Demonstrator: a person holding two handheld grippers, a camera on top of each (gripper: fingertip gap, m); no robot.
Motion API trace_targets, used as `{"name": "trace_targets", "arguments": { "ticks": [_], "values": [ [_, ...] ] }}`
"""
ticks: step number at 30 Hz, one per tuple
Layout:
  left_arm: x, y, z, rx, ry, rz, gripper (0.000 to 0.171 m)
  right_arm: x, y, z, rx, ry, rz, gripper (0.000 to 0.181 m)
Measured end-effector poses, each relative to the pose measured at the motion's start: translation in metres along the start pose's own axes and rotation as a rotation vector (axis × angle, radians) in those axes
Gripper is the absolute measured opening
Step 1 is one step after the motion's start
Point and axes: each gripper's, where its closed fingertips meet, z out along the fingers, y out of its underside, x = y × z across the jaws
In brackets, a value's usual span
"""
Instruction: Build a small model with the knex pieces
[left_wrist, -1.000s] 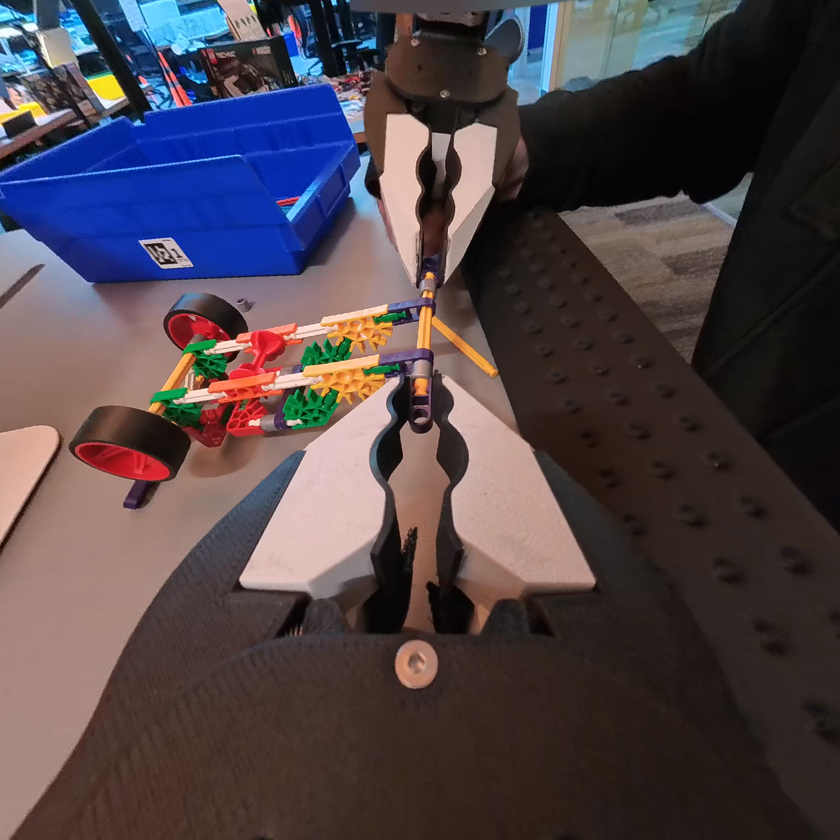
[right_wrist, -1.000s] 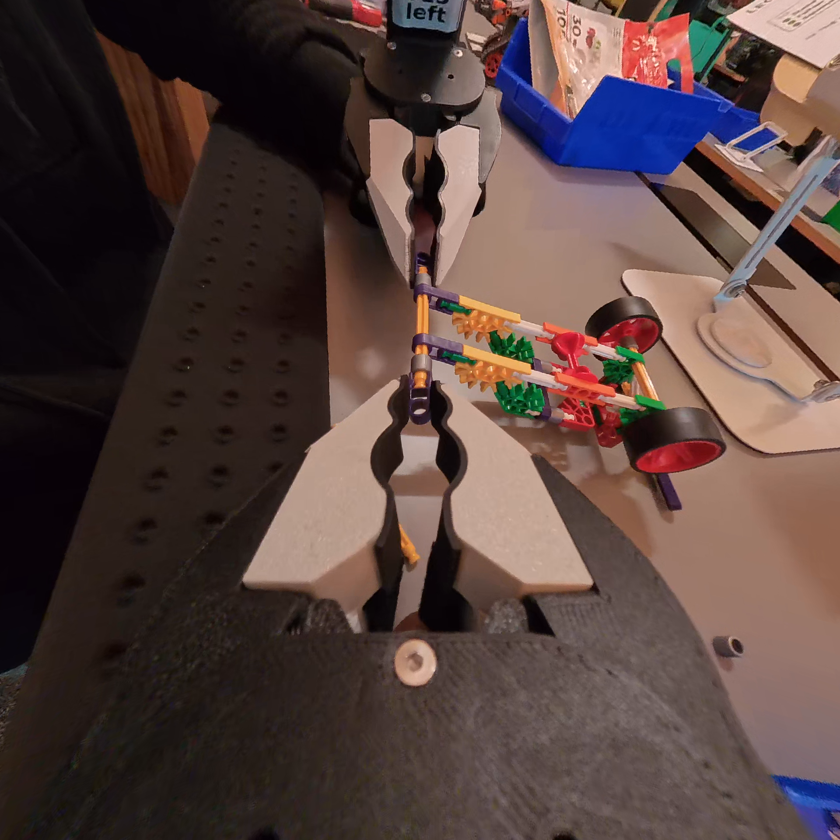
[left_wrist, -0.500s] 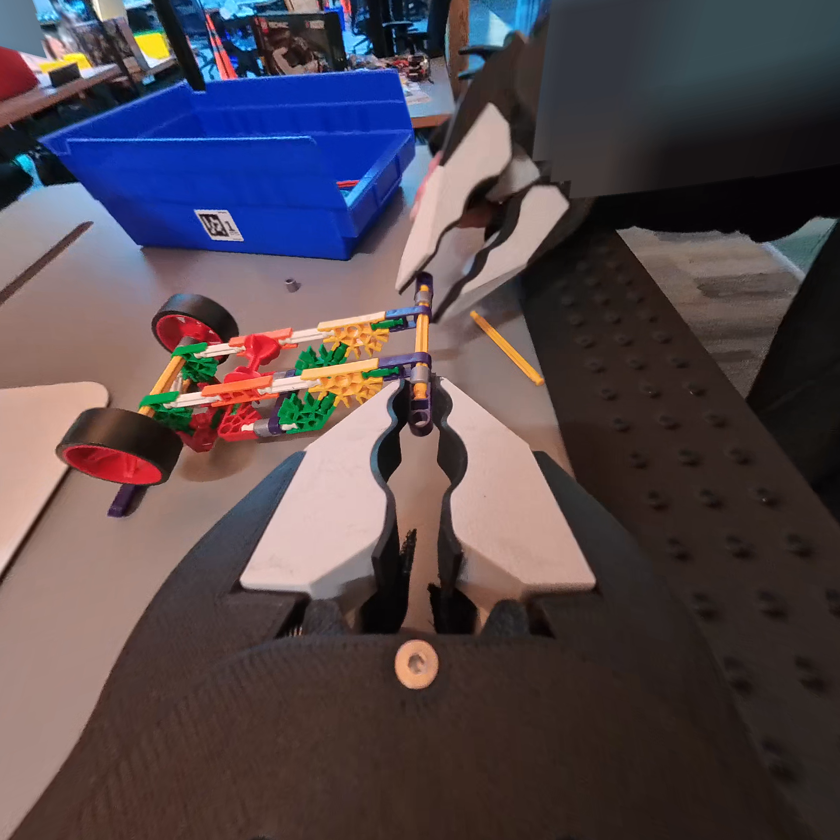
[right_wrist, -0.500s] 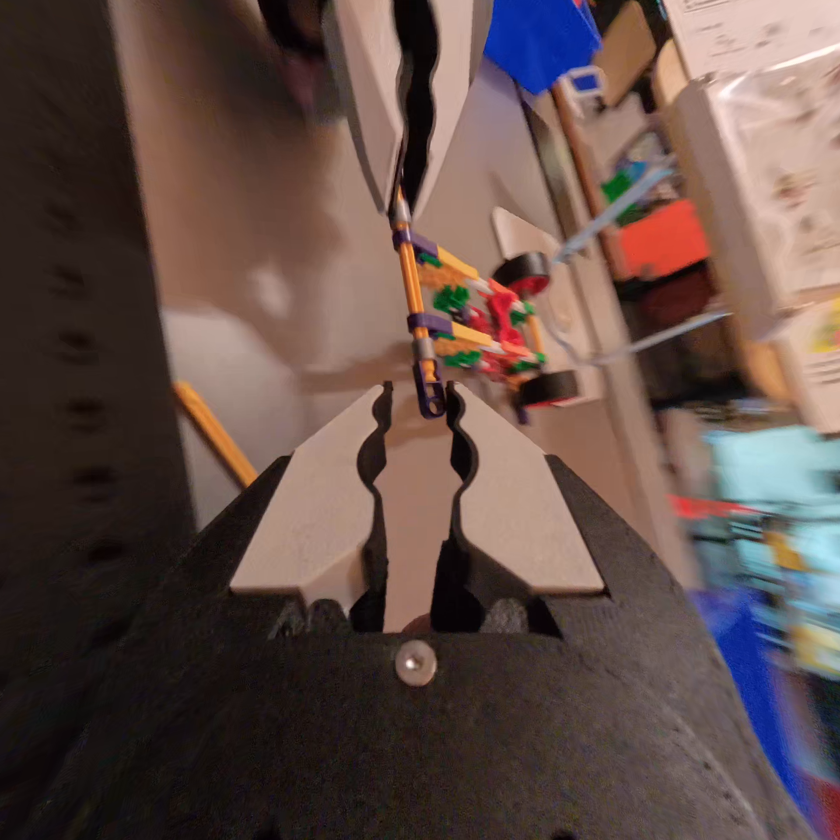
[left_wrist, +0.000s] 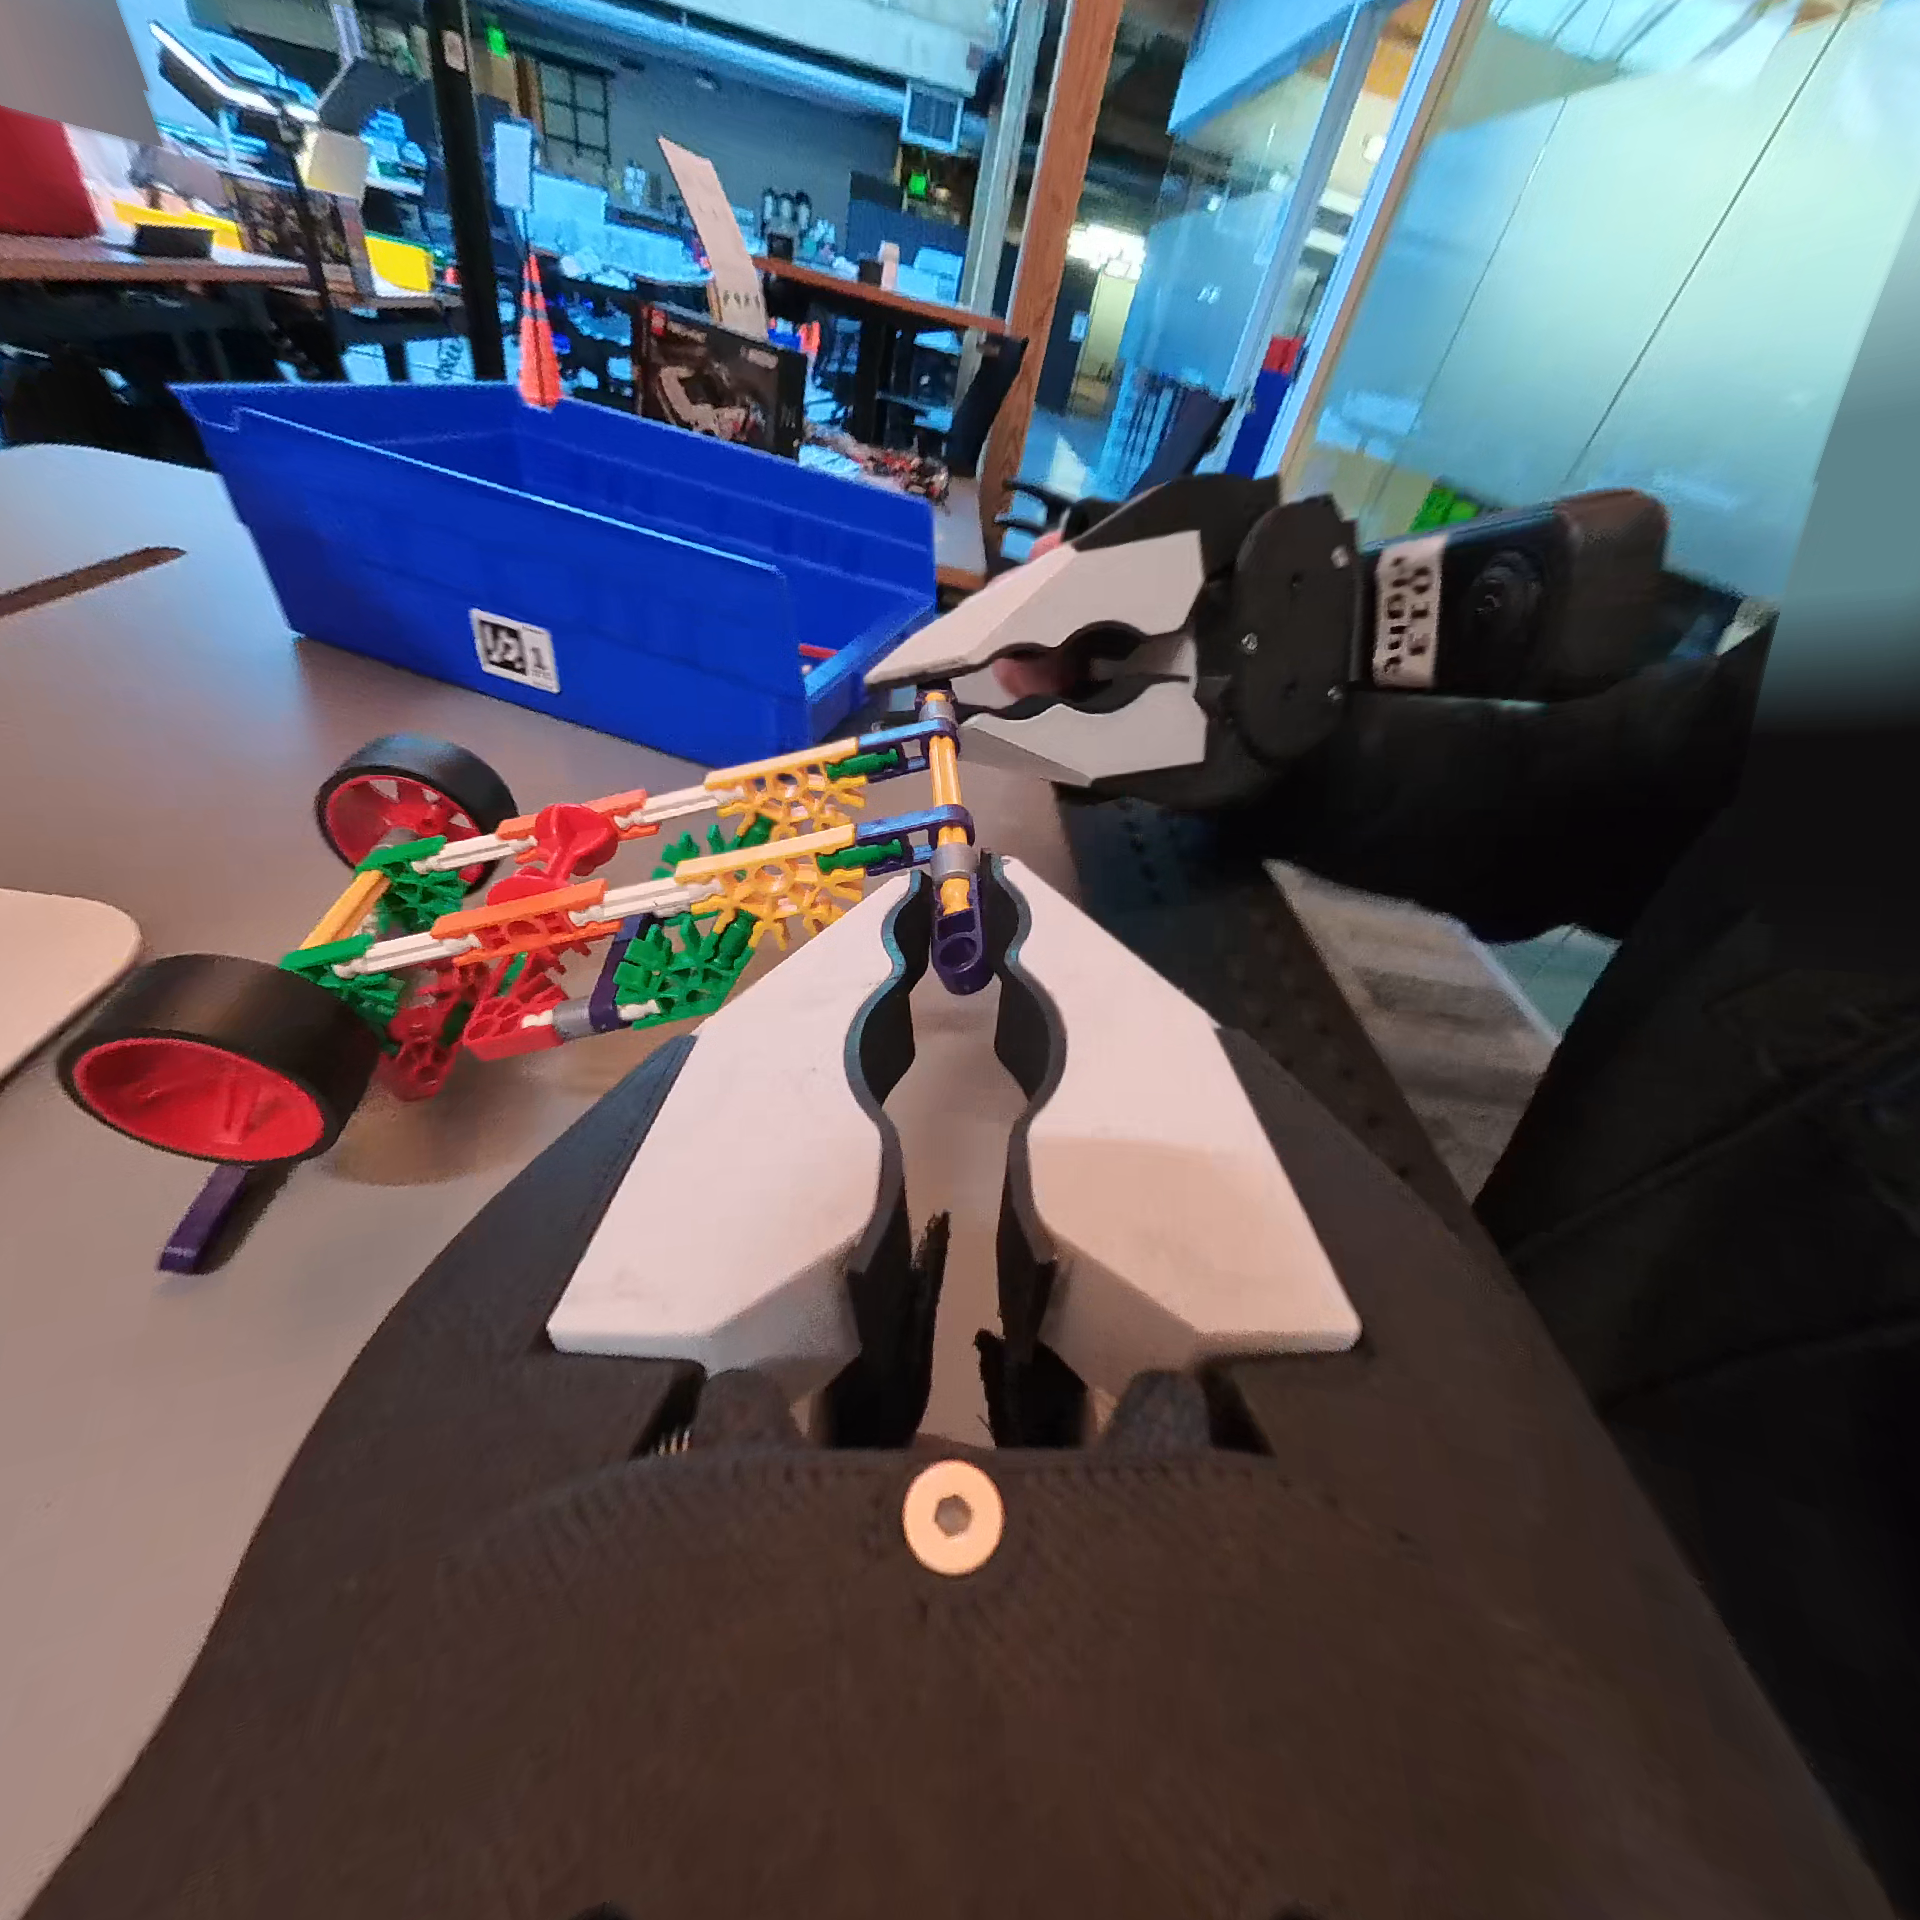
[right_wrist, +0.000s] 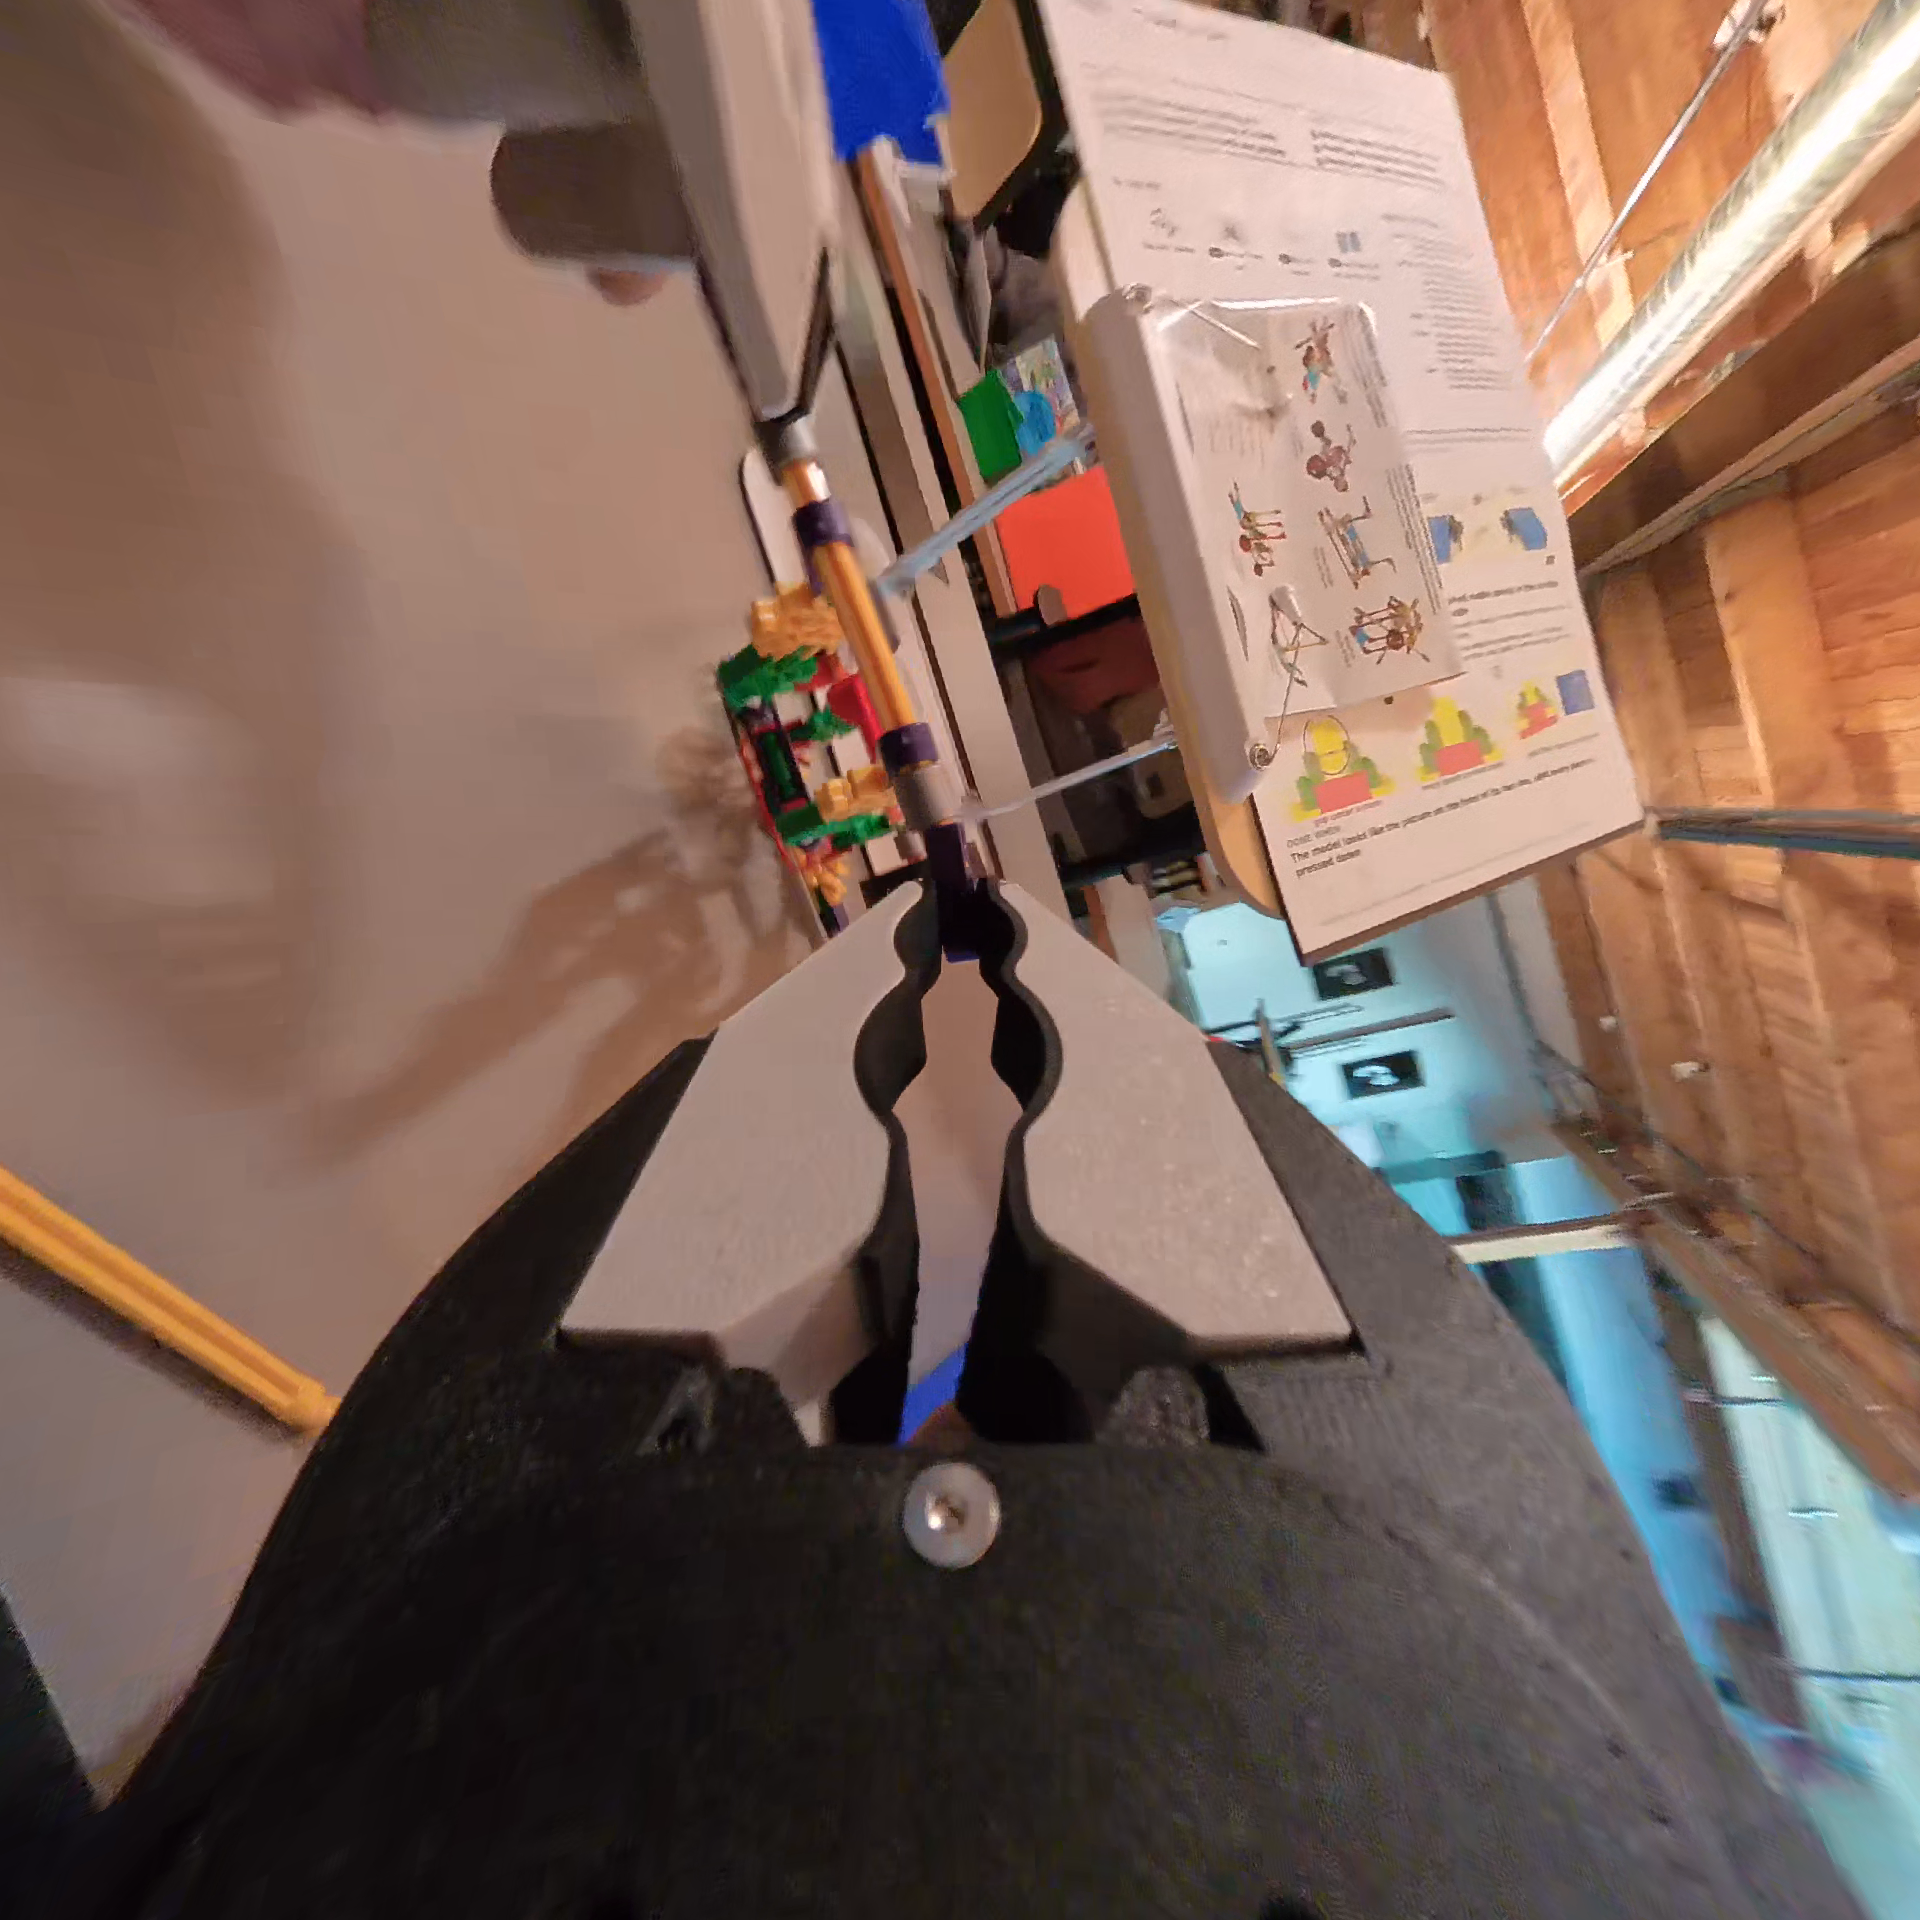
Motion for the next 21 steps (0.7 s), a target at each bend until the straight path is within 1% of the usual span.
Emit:
{"name": "trace_targets", "arguments": {
  "ticks": [2,4,5,6,8,10,11,14,15,16,17,18,19,20,21],
  "values": [
    [0.0,-0.002,0.0,0.019,0.02,-0.041,0.008,0.001,-0.001,0.001,0.01,-0.039,0.073,0.004],
    [0.001,-0.003,0.0,0.035,0.034,-0.068,0.008,0.004,-0.002,0.002,0.048,-0.088,0.226,0.004],
    [0.001,-0.004,0.001,0.044,0.042,-0.083,0.008,0.006,-0.002,0.003,0.058,-0.091,0.268,0.003],
    [0.001,-0.002,0.003,0.038,0.035,-0.083,0.008,0.008,-0.002,0.003,0.062,-0.087,0.304,0.003],
    [0.003,0.004,0.008,0.014,0.041,-0.069,0.007,0.014,-0.008,0.004,0.109,-0.106,0.458,0.002],
    [0.003,0.012,0.015,-0.008,0.025,-0.062,0.007,0.018,-0.01,0.009,0.111,-0.108,0.535,0.002],
    [0.001,0.012,0.018,-0.014,0.017,-0.059,0.007,0.019,-0.011,0.012,0.124,-0.138,0.628,0.002],
    [0.001,0.006,0.019,0.012,0.008,-0.047,0.007,0.024,-0.014,0.013,0.234,-0.343,1.091,0.003],
    [0.001,0.003,0.018,0.02,0.003,-0.037,0.007,0.026,-0.009,0.012,0.247,-0.375,1.176,0.002],
    [0.0,0.002,0.016,0.02,-0.001,-0.037,0.007,0.026,-0.001,0.011,0.216,-0.387,1.171,0.003],
    [-0.003,0.003,0.016,0.013,-0.018,-0.03,0.007,0.033,0.01,0.008,0.182,-0.341,1.117,0.003],
    [-0.005,0.006,0.016,0.0,-0.032,-0.019,0.008,0.05,0.027,0.002,0.146,-0.247,1.047,0.003],
    [-0.006,0.008,0.017,-0.015,-0.036,-0.005,0.007,0.064,0.049,-0.003,0.06,-0.158,0.941,0.002],
    [-0.006,0.01,0.019,-0.027,-0.041,0.014,0.007,0.074,0.077,-0.008,-0.066,-0.09,0.819,0.003],
    [-0.005,0.012,0.021,-0.04,-0.04,0.026,0.007,0.082,0.103,-0.013,-0.181,-0.052,0.737,0.003]
  ]
}}
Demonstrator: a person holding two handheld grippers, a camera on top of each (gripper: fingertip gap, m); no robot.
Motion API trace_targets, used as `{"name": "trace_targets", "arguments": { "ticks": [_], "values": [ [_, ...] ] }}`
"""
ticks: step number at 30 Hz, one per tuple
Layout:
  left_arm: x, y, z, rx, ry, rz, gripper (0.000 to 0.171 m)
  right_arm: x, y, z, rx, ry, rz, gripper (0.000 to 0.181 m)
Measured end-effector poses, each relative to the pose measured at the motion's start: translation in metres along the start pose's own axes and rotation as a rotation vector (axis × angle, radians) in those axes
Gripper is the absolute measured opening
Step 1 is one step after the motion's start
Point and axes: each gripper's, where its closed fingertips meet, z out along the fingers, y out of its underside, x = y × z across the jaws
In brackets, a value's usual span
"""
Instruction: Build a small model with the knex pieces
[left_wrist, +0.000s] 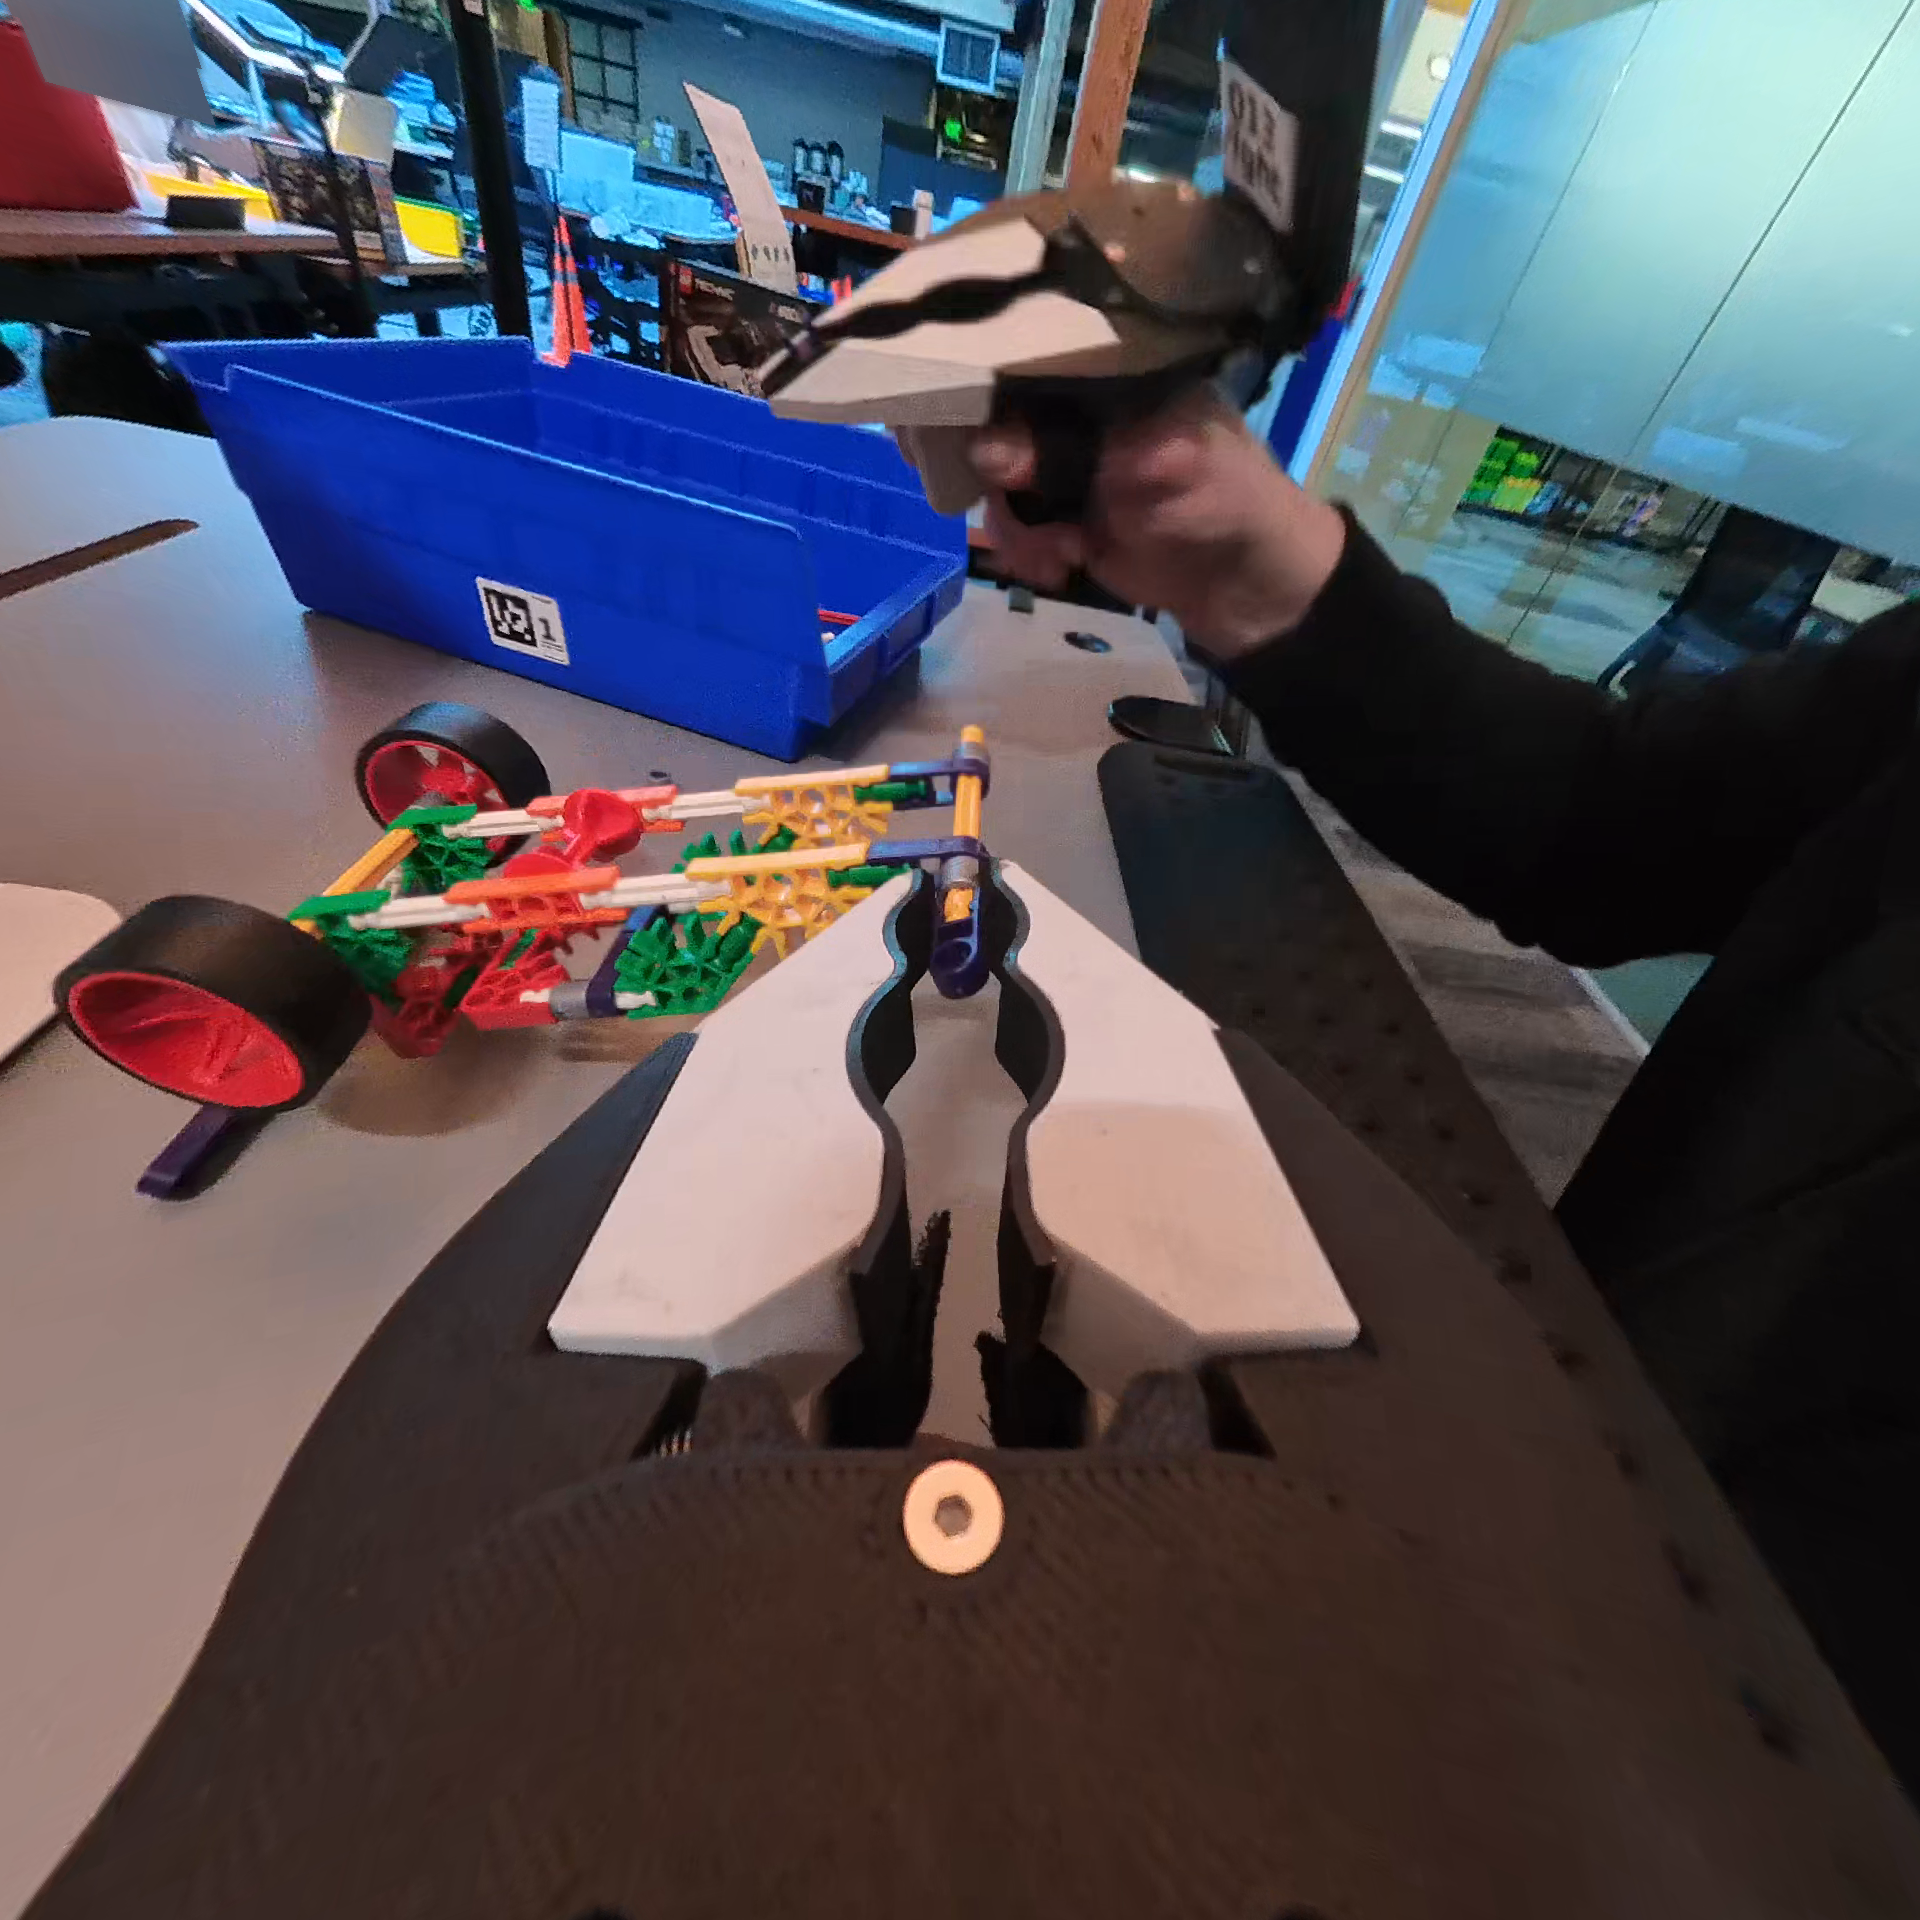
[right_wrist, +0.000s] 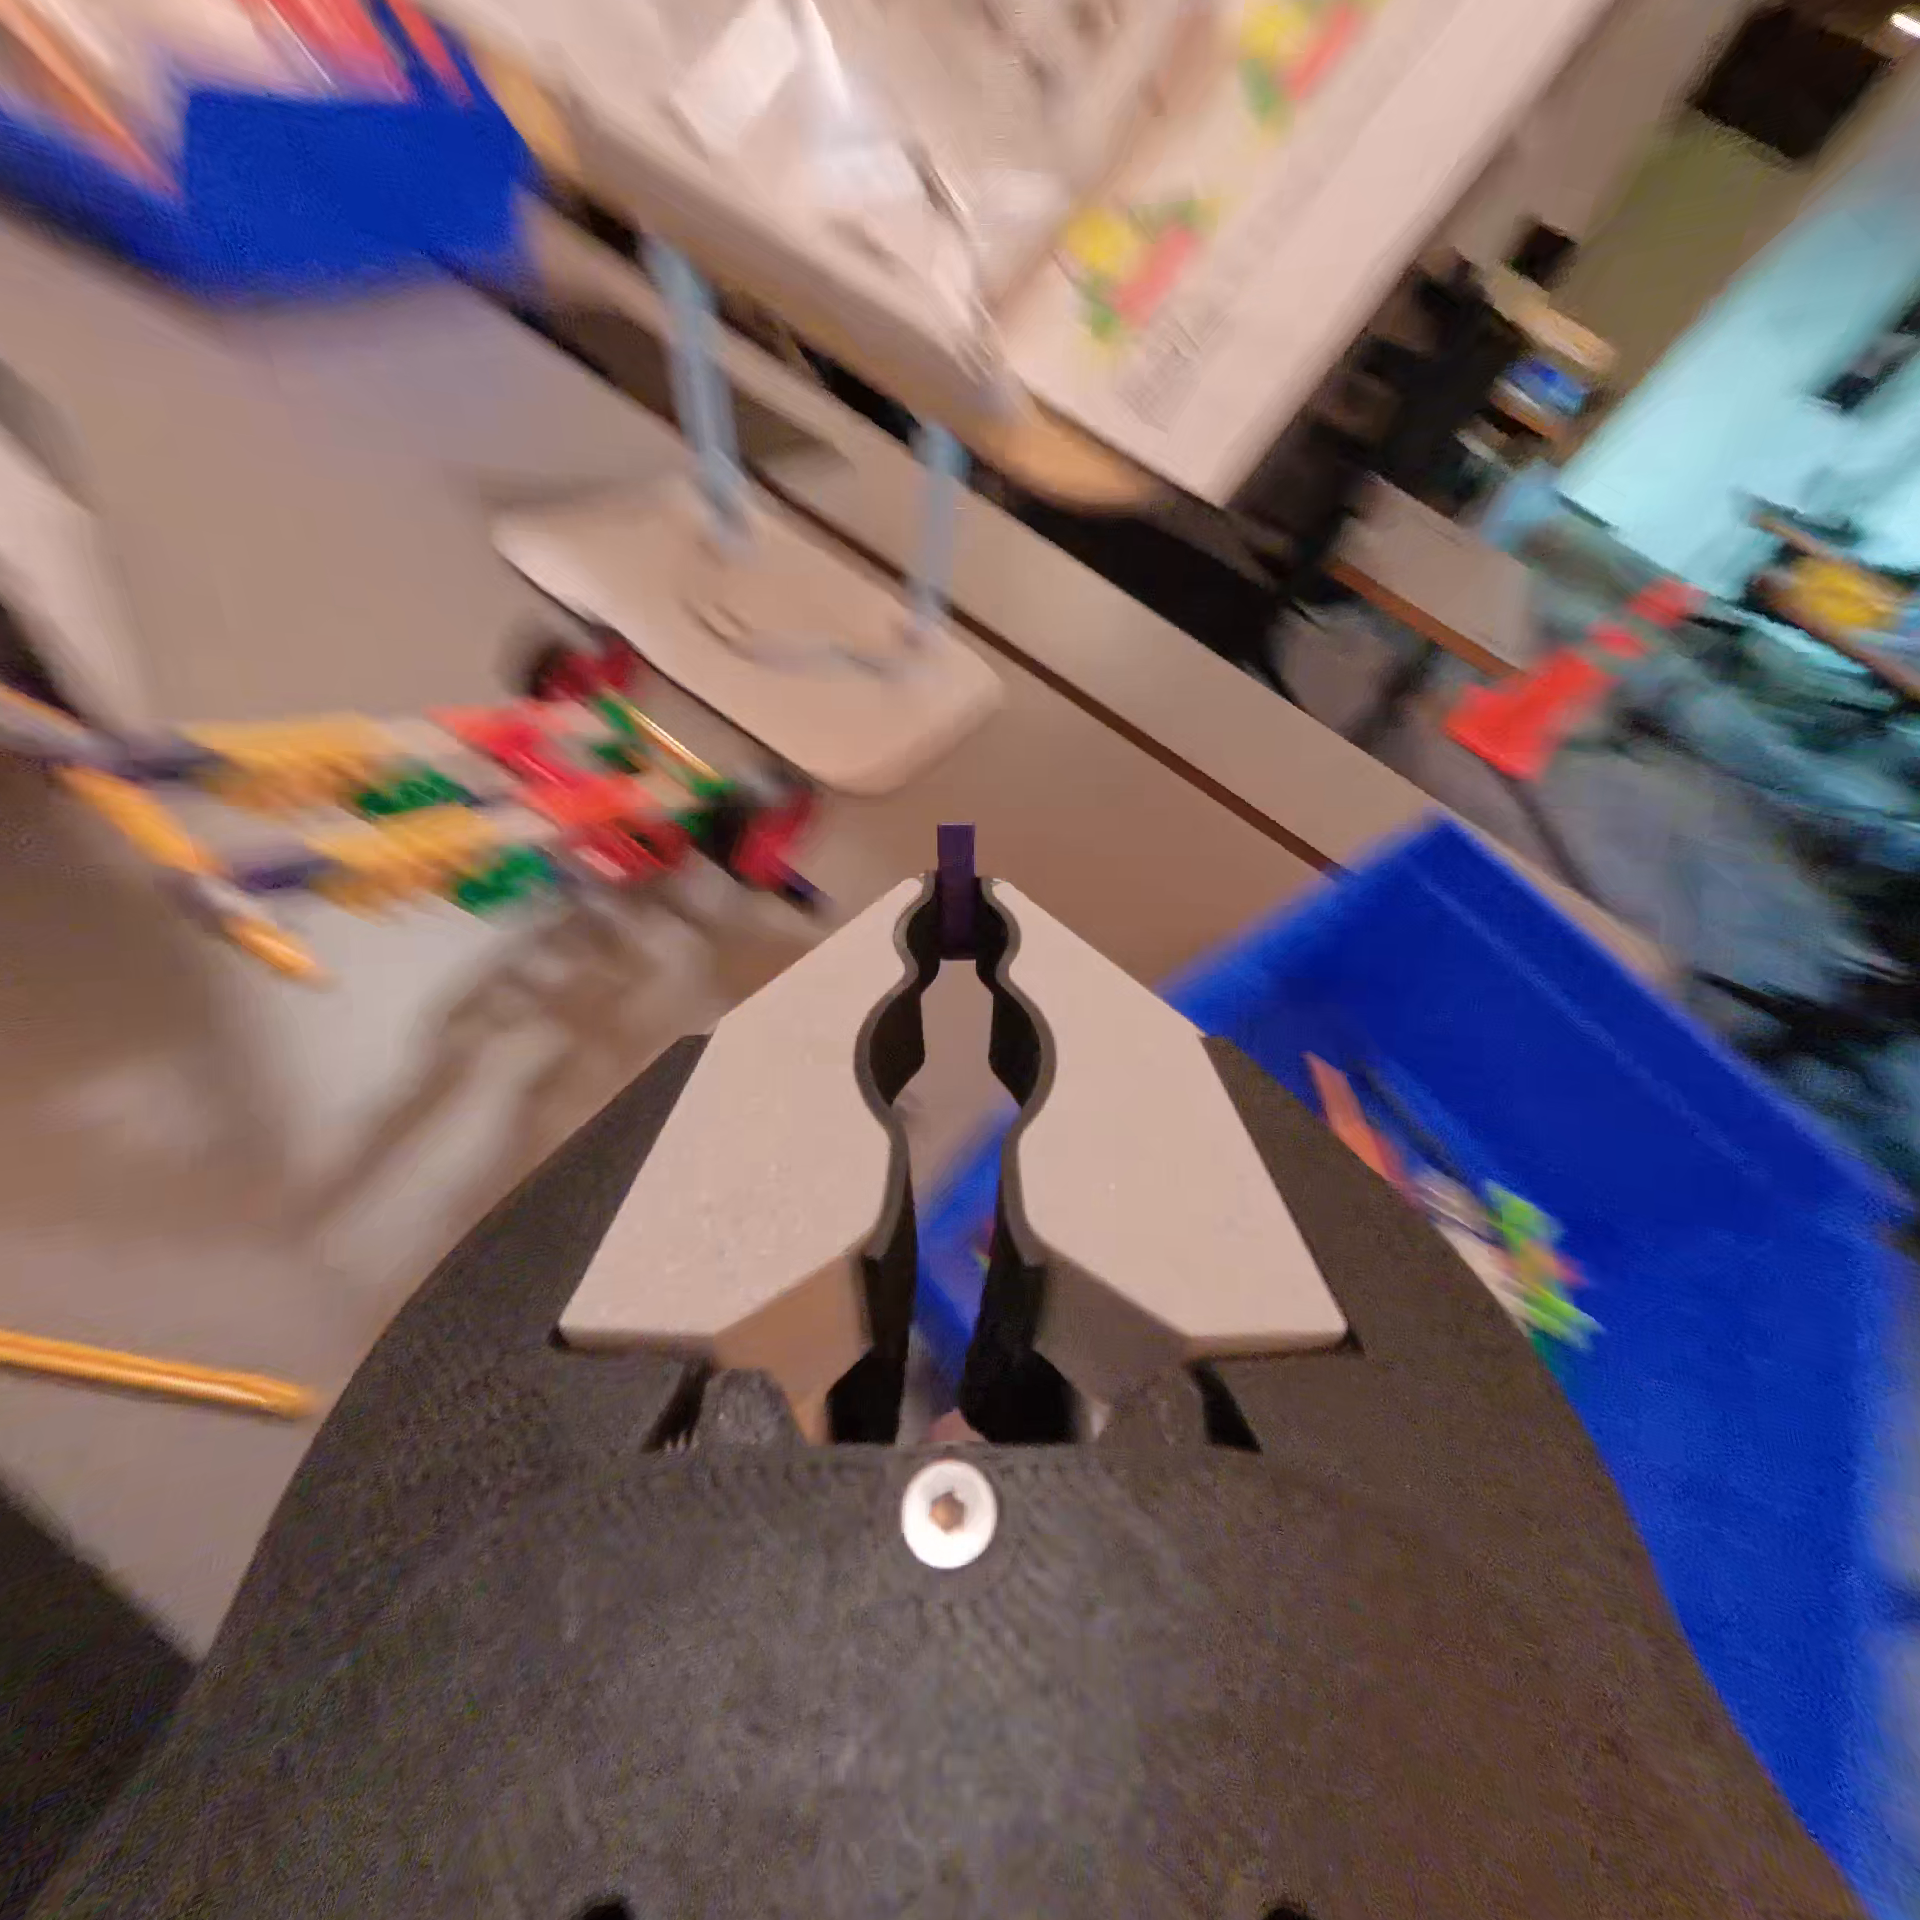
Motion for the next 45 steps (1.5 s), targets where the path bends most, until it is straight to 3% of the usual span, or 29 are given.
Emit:
{"name": "trace_targets", "arguments": {
  "ticks": [5,6,8,11,13,15,17,20,21,23,26,27,30,34,36,38,41,43,45],
  "values": [
    [-0.001,0.009,0.005,-0.07,-0.046,0.107,0.007,0.049,0.078,0.007,-0.317,0.025,-0.032,0.007],
    [-0.001,0.009,0.004,-0.072,-0.054,0.115,0.007,0.053,0.091,0.008,-0.383,0.033,-0.033,0.028],
    [-0.002,0.006,0.002,-0.067,-0.059,0.113,0.007,0.059,0.099,0.008,-0.423,0.06,-0.055,0.042],
    [-0.007,0.0,-0.001,-0.06,-0.086,0.112,0.007,0.059,0.062,-0.004,-0.319,0.155,-0.169,0.039],
    [-0.009,-0.001,-0.003,-0.061,-0.096,0.119,0.007,0.005,0.013,-0.008,-0.154,0.003,-0.235,0.028],
    [-0.01,-0.003,-0.003,-0.07,-0.104,0.148,0.007,-0.069,-0.026,-0.009,-0.02,-0.189,-0.343,0.037],
    [-0.009,-0.004,-0.003,-0.073,-0.114,0.174,0.007,-0.122,-0.038,0.0,0.009,-0.261,-0.548,0.043],
    [-0.004,-0.016,-0.006,-0.014,-0.114,0.171,0.007,-0.169,-0.04,0.019,0.061,-0.284,-0.799,0.041],
    [-0.002,-0.018,-0.006,0.002,-0.108,0.161,0.007,-0.174,-0.037,0.026,0.051,-0.274,-0.84,0.038],
    [-0.003,-0.021,-0.008,0.015,-0.125,0.171,0.007,-0.17,-0.036,0.039,0.033,-0.183,-0.925,0.013],
    [-0.009,-0.026,-0.013,0.035,-0.144,0.186,0.007,-0.17,-0.04,0.044,0.036,-0.156,-0.917,0.012],
    [-0.014,-0.031,-0.016,0.052,-0.198,0.236,0.0,-0.17,-0.039,0.046,0.026,-0.168,-0.887,0.012],
    [-0.017,-0.036,-0.022,0.004,-0.307,0.469,0.0,-0.171,-0.038,0.05,0.027,-0.182,-0.872,0.012],
    [-0.023,-0.028,-0.028,-0.103,-0.41,0.667,0.001,-0.172,-0.041,0.052,0.023,-0.195,-0.84,0.012],
    [-0.024,-0.03,-0.033,-0.145,-0.462,0.756,0.015,-0.17,-0.041,0.056,0.011,-0.188,-0.816,0.011],
    [-0.022,-0.03,-0.032,-0.192,-0.487,0.859,0.041,-0.169,-0.041,0.057,0.008,-0.192,-0.788,0.011],
    [-0.03,-0.025,-0.031,-0.269,-0.54,0.936,0.045,-0.171,-0.041,0.057,0.009,-0.238,-0.73,0.003],
    [-0.038,-0.02,-0.029,-0.318,-0.583,0.971,0.041,-0.168,-0.043,0.058,0.016,-0.216,-0.727,0.001],
    [-0.037,-0.019,-0.026,-0.305,-0.57,0.899,0.025,-0.168,-0.042,0.057,0.02,-0.198,-0.775,0.0]
  ]
}}
